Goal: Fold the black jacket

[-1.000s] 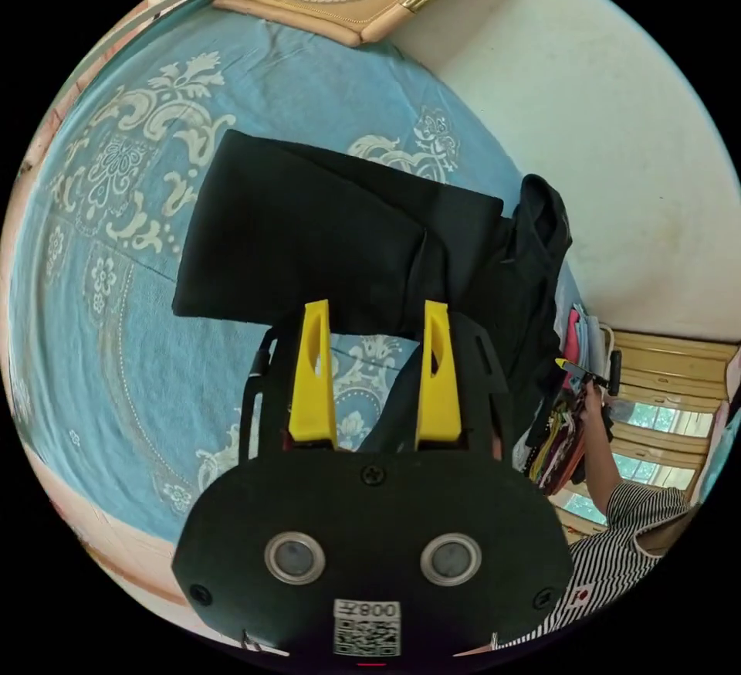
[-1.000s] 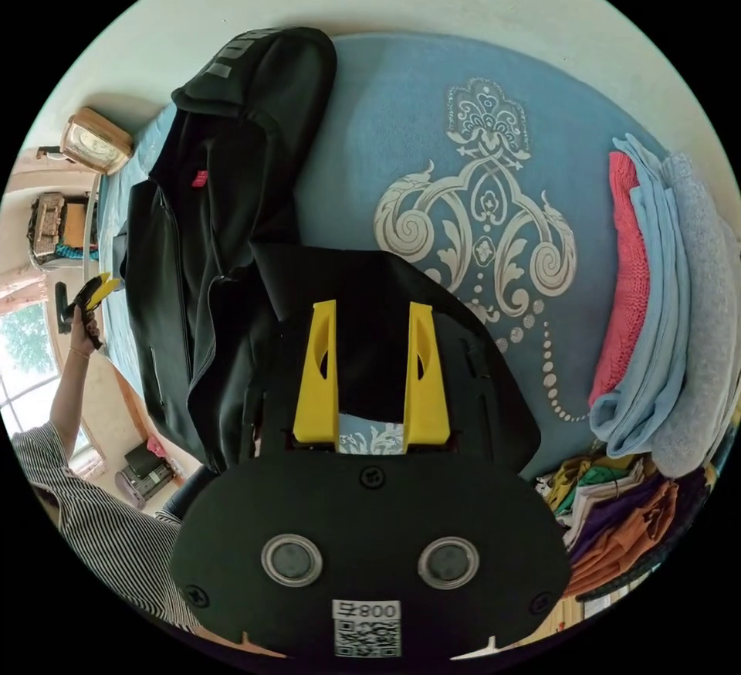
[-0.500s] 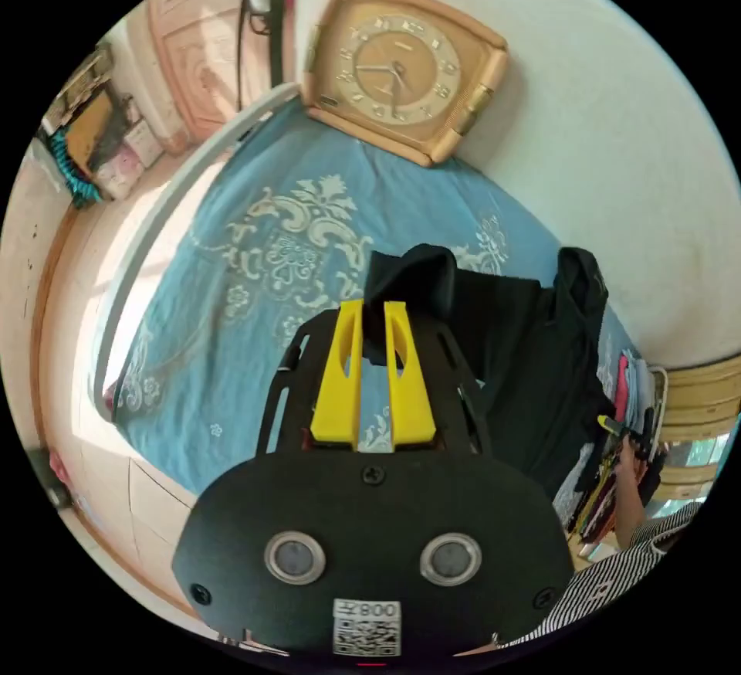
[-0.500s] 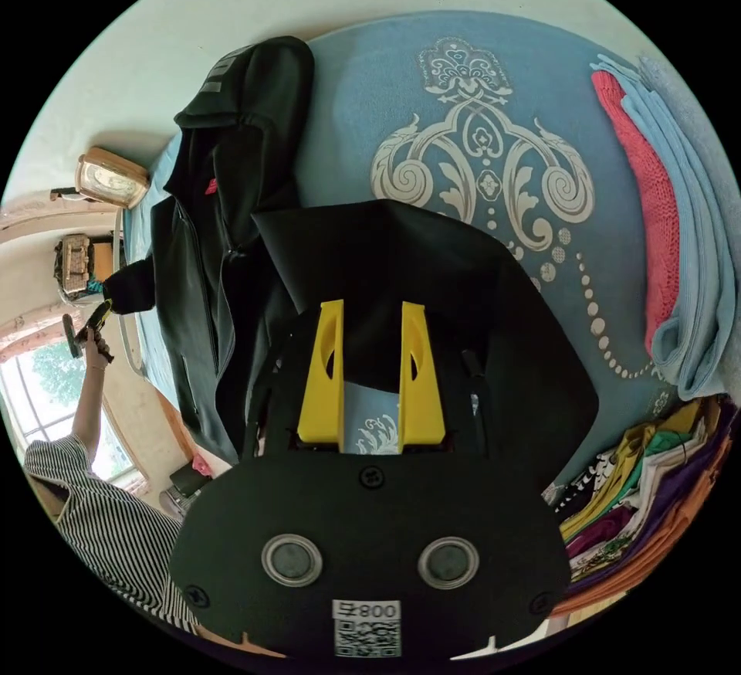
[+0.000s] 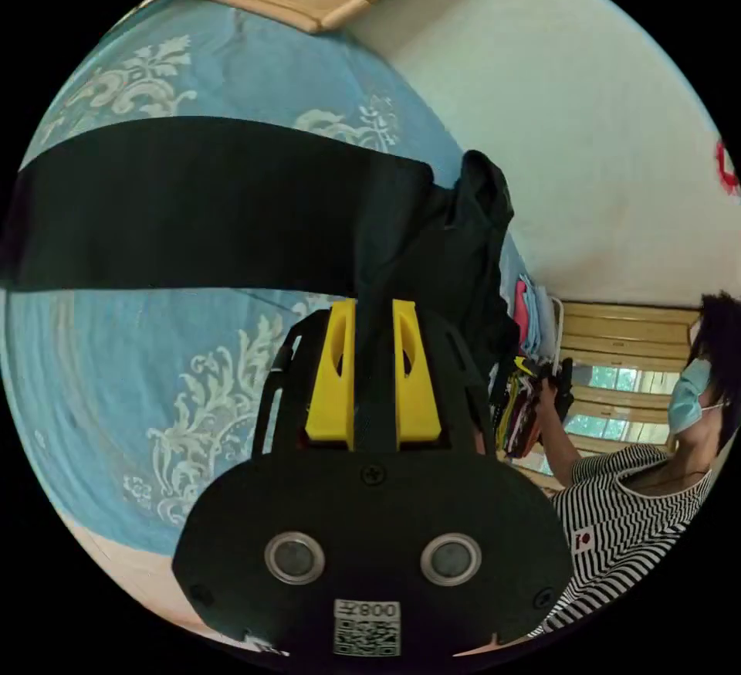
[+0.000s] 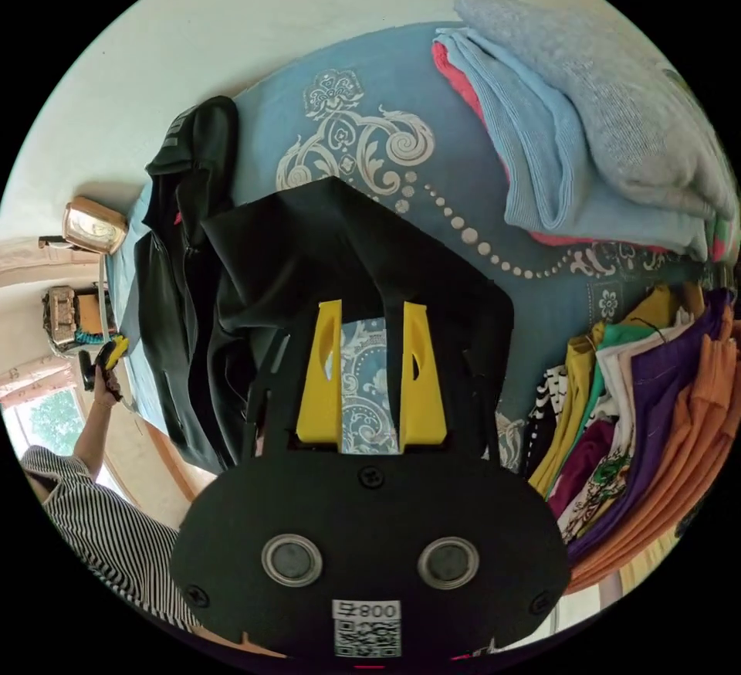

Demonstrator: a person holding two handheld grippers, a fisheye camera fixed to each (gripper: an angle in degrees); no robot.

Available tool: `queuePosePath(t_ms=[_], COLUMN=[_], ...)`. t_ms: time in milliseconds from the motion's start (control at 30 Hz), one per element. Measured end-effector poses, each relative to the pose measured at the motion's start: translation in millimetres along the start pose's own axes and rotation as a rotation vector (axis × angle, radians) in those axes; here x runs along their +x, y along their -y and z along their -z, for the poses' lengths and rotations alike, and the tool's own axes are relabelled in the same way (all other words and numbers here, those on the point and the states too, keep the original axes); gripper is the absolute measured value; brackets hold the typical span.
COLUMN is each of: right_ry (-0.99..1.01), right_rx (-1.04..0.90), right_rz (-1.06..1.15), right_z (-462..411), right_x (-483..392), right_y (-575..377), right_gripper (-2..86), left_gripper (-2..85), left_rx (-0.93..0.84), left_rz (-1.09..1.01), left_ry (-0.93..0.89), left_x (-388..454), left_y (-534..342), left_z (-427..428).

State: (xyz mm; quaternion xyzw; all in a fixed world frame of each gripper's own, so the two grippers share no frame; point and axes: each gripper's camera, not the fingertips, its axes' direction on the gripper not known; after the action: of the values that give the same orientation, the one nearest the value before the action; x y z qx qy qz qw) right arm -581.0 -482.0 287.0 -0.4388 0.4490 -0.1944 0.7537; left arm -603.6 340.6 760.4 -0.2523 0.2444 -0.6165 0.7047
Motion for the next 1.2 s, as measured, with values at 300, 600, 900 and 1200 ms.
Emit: queuePosePath(t_ms=[300,600,900,1200], right_ry=[-0.174,-0.281,-0.378,-0.355], right_rx=[-0.091,-0.260,-0.338,0.102], right_rz=[0.115,0.055,0.250,0.210], right_z=[-2.3,-80.2,62.4,153.4], right_x=[-37.6,-30.1,-33.3,-44.7], right_y=[49.8,-44.4,31.2,88.5], right_gripper=[15.6,9.5,4.6,8.8], left_gripper=[7.9,6.8,6.2,7.4], left_rx=[-0.324,-0.403,-0.360,-0.222], left_rz=[-0.571,-0.378,-0.348,-0.349], left_ry=[-0.116,-0.209,-0.163,-0.049], left_x=[166.0,141.6,140.3,137.4], left_y=[25.4,-11.2,-16.7,-16.0], left_z=[-146.7,-189.1,-183.8,-162.1])
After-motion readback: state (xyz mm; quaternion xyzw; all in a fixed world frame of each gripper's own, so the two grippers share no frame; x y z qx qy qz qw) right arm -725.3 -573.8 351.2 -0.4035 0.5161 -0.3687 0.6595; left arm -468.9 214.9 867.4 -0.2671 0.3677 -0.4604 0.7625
